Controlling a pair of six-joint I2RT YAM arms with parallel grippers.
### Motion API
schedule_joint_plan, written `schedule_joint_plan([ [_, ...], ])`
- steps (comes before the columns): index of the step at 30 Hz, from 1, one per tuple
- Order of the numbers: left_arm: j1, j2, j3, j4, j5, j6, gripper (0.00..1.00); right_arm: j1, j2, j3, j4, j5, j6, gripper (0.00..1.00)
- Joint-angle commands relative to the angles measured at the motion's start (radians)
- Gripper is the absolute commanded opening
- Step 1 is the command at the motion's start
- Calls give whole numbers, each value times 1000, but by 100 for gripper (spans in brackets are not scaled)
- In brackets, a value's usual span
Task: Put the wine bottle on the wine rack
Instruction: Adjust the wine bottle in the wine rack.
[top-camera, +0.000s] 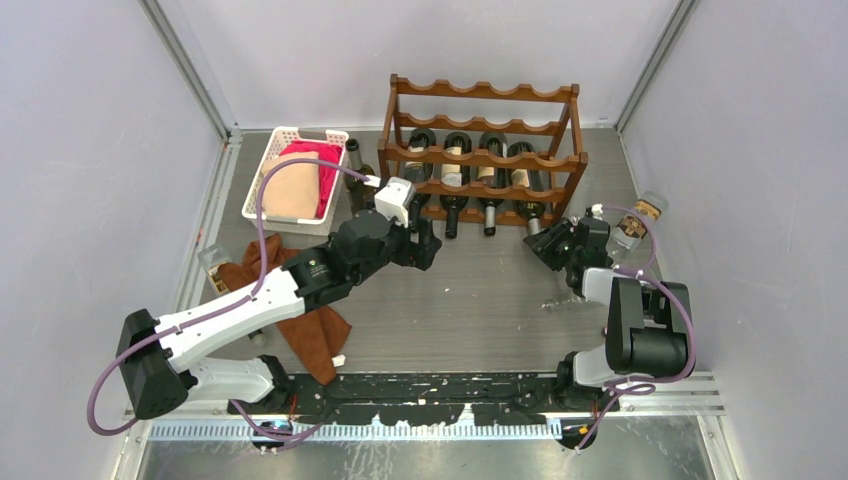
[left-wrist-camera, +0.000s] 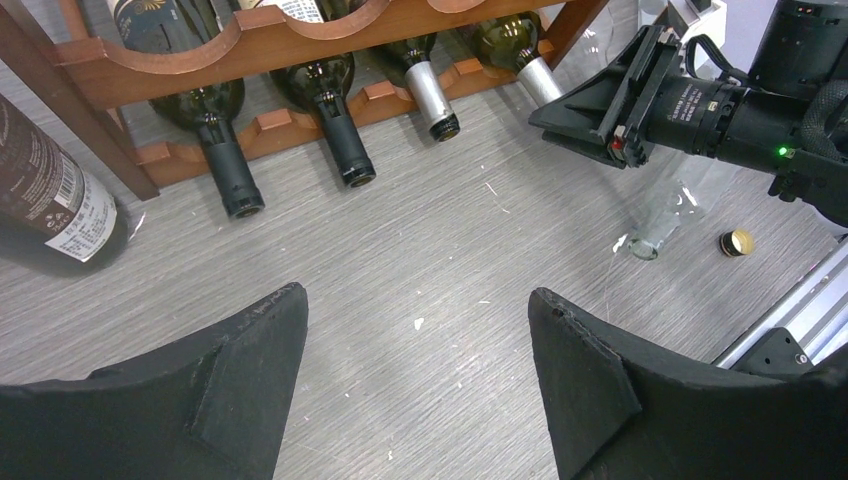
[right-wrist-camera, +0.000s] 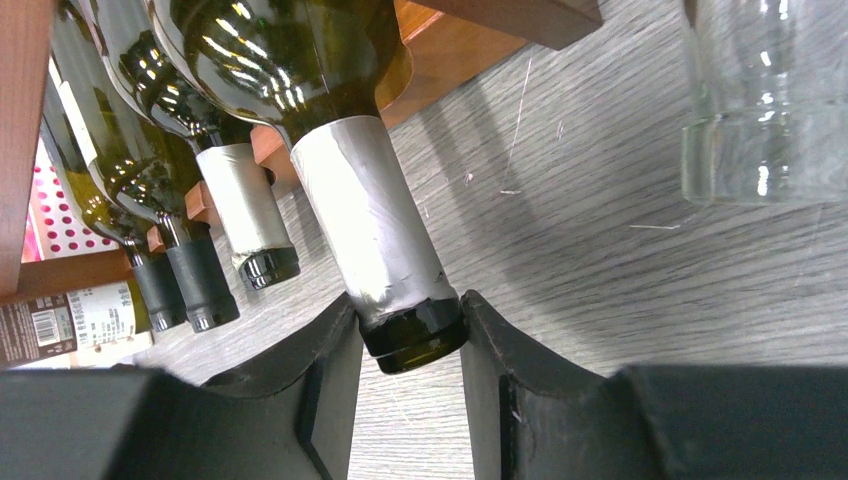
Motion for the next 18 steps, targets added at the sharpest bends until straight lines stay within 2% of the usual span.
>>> schedule_joint_plan([
  [1, 6, 5, 53, 29, 9, -4, 80, -4, 41, 12, 51, 95, -11, 32],
  [18, 6, 14, 60, 22, 7, 2, 80, 1, 103, 93, 102, 93, 81, 26],
])
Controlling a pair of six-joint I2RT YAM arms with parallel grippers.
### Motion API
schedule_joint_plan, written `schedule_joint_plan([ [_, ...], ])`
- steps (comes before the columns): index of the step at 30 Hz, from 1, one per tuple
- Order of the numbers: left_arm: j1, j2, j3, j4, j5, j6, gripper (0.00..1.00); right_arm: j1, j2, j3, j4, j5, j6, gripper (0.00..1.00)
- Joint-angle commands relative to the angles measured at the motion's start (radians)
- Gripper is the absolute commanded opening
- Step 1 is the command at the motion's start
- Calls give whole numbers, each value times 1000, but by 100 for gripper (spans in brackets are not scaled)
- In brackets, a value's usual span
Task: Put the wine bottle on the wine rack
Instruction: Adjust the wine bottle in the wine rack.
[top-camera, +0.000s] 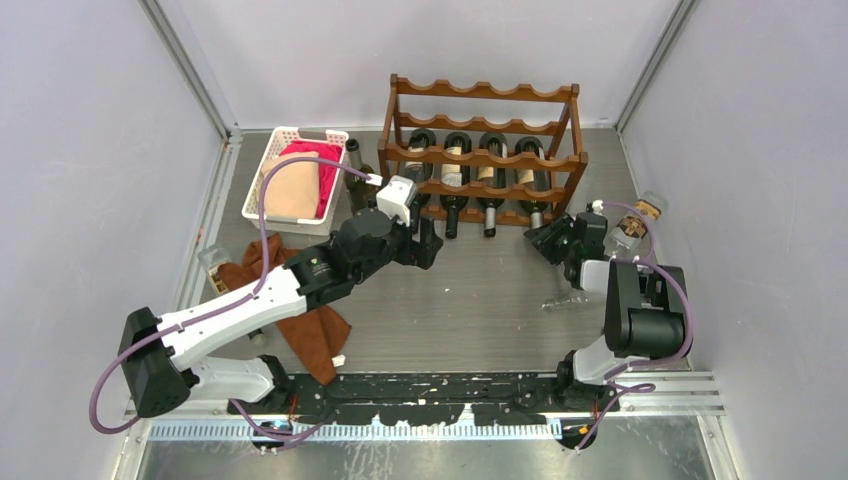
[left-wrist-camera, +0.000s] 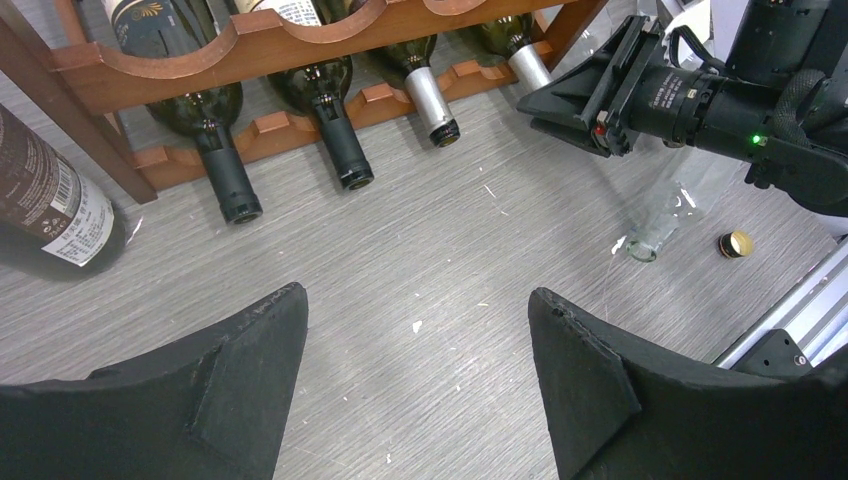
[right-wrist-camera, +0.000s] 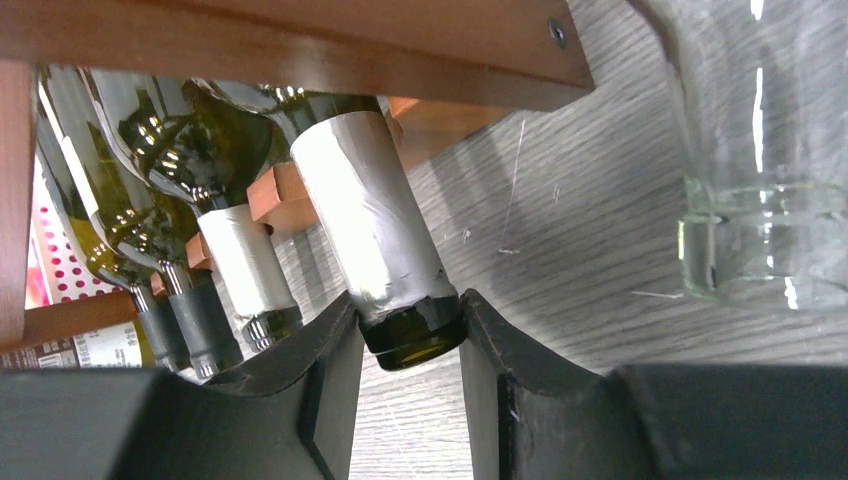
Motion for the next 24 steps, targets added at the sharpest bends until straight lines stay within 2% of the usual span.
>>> schedule_joint_plan([
  [1, 6, 1, 47, 23, 5, 1, 80, -4, 13, 58, 34, 64, 43, 26],
  [7, 7, -3, 44, 20, -1, 2, 80, 6, 28, 71, 46, 77, 62, 27],
  [13, 6, 2, 47, 27, 2, 2, 80, 29, 49, 97, 48, 72, 52, 38],
  [16, 7, 0, 49, 28, 1, 5, 80, 44, 63, 120, 18, 65, 46, 48],
  [20, 6, -13, 47, 32, -7, 11, 80, 46, 83, 152, -35, 67, 41, 68],
  [24, 7, -30, 48, 44, -14, 21, 80, 46, 91, 167, -83, -15, -14, 78],
])
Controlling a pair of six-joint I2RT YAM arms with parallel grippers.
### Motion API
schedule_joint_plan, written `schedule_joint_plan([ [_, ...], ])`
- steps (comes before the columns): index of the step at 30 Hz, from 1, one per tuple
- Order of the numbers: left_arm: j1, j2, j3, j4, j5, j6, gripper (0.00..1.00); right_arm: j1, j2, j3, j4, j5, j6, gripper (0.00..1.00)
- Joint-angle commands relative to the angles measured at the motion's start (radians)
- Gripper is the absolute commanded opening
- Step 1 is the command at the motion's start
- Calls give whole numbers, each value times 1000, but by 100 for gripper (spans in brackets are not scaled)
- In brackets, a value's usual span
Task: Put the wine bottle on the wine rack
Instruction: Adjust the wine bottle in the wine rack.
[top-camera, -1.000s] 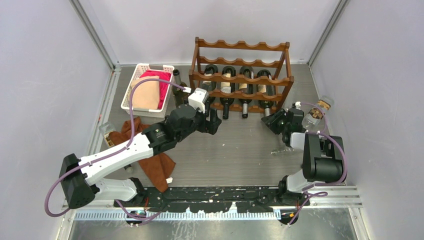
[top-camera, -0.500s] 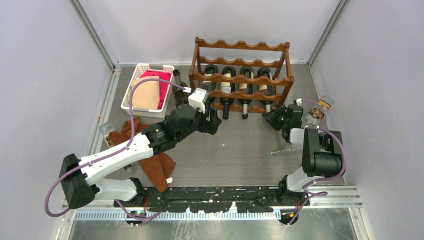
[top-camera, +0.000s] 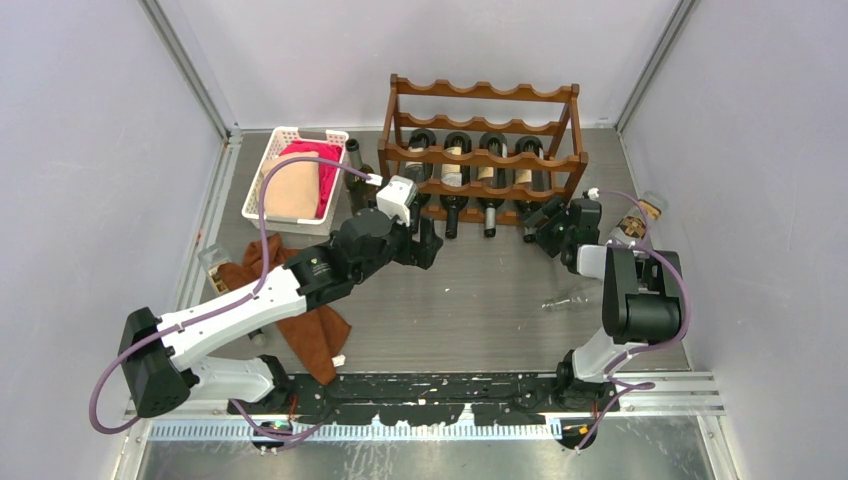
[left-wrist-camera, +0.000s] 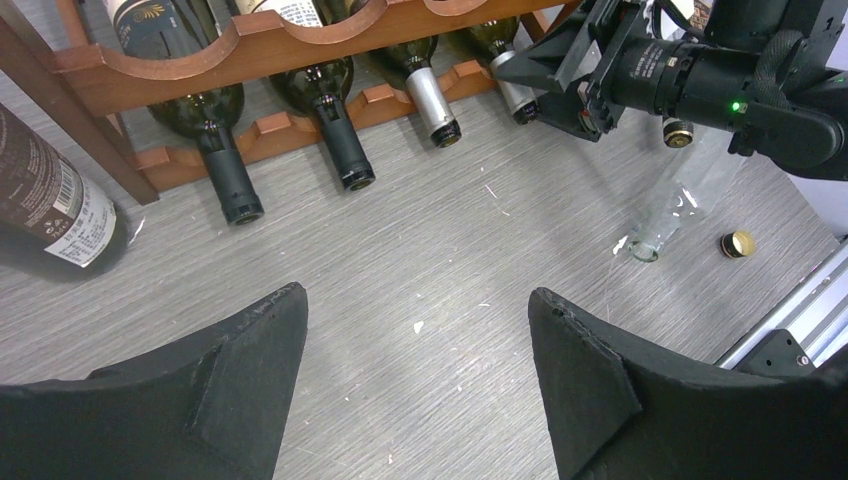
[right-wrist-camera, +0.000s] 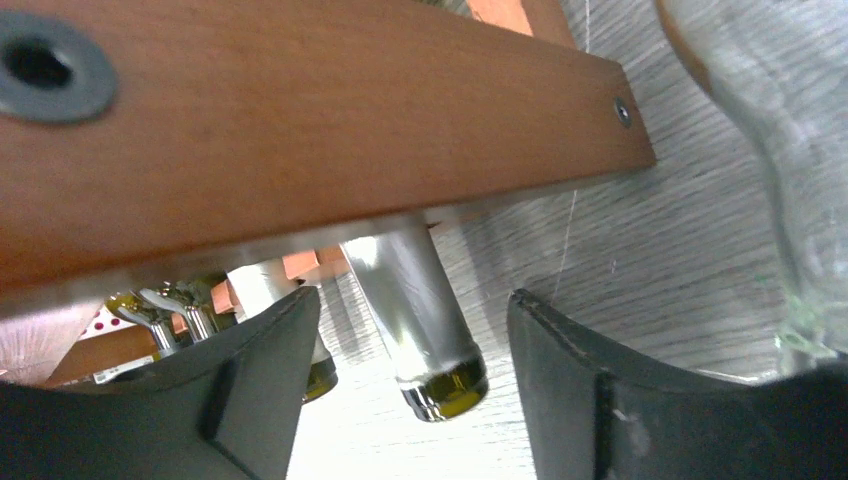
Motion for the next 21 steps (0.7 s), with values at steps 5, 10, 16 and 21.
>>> schedule_joint_plan([
  [5, 6, -62, 64, 36, 1, 19, 81, 4, -40, 35, -121, -117, -133, 99],
  [10, 7, -99, 102, 20, 27, -6, 81, 2, -141, 19, -196, -141, -234, 100],
  [16, 6, -129, 157, 3, 73, -17, 82, 0, -265, 8, -331, -131, -337, 100],
  [21, 7, -187, 127, 4, 82, -31, 82, -6, -361, -9, -435, -136, -469, 100],
])
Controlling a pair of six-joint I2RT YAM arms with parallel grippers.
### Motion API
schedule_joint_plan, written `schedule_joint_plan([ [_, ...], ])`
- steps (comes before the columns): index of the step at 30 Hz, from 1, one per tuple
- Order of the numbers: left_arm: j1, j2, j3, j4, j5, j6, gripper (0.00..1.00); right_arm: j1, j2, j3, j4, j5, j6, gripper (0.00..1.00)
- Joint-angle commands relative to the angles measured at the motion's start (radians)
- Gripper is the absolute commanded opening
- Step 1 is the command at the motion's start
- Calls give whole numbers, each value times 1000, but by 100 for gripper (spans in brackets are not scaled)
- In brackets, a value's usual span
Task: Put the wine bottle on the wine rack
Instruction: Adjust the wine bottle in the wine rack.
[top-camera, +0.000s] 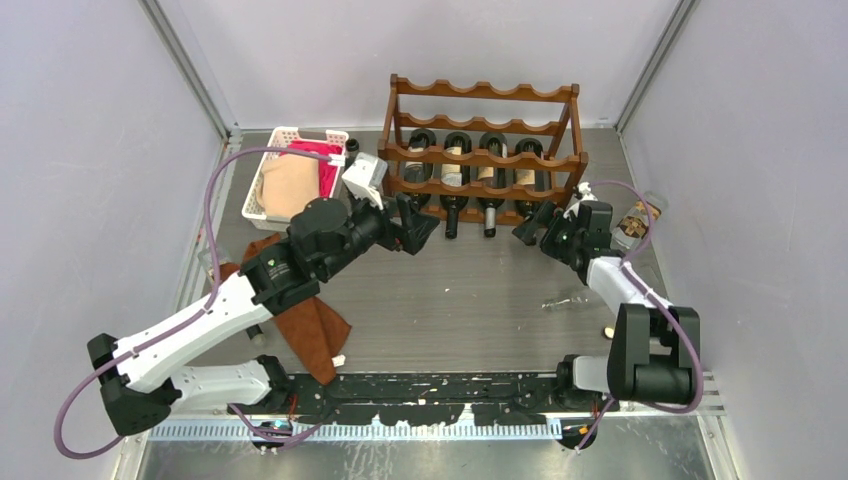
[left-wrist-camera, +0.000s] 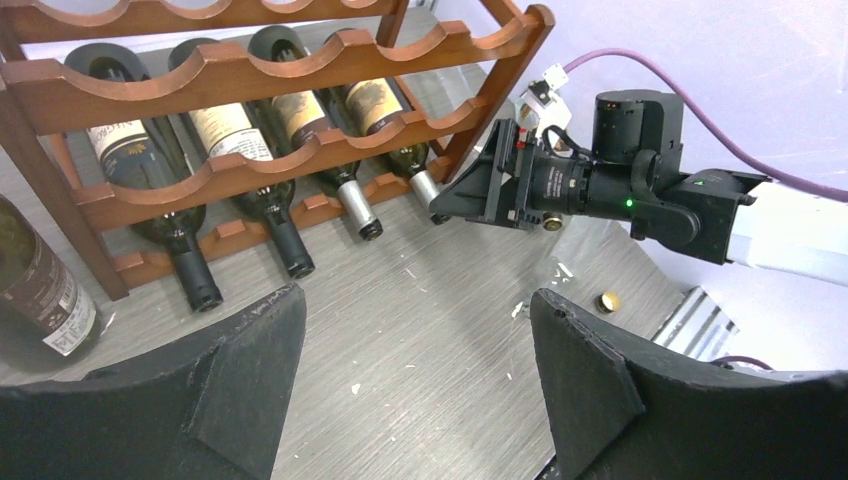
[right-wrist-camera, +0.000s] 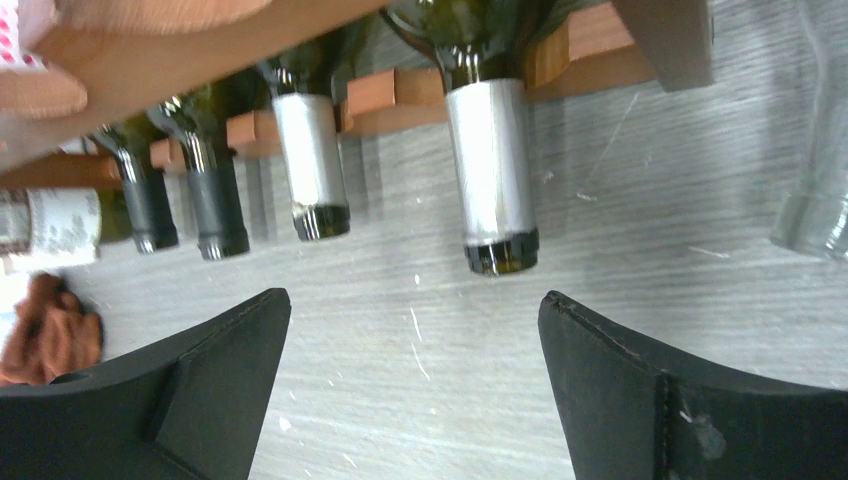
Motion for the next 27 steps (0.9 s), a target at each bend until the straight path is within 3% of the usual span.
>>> schedule_joint_plan([
  [1, 7, -71, -8, 27, 20, -27, 82, -7, -98, -15, -109, -22, -145, 100],
  [5, 6, -116, -62, 61, 6, -49, 83, -13, -172, -41, -137, -22, -142, 99],
  [6, 6, -125, -73, 66, 2, -52, 83, -13, -182, -43, -138, -14, -130, 95],
  [8, 7, -136, -87, 71, -8, -56, 83, -13, -179, -33, -150, 9, -91, 66],
  [14, 6, -151, -92, 51, -21, -56, 83, -14, -94, -21, -148, 13, 95, 23],
  [18, 7, -156, -90, 36, -39, -55, 83, -14, -31, -29, -119, 51, 221, 15],
  [27, 7, -119, -48, 27, -59, -28, 84, -13, 111, 17, 12, 184, 235, 12],
])
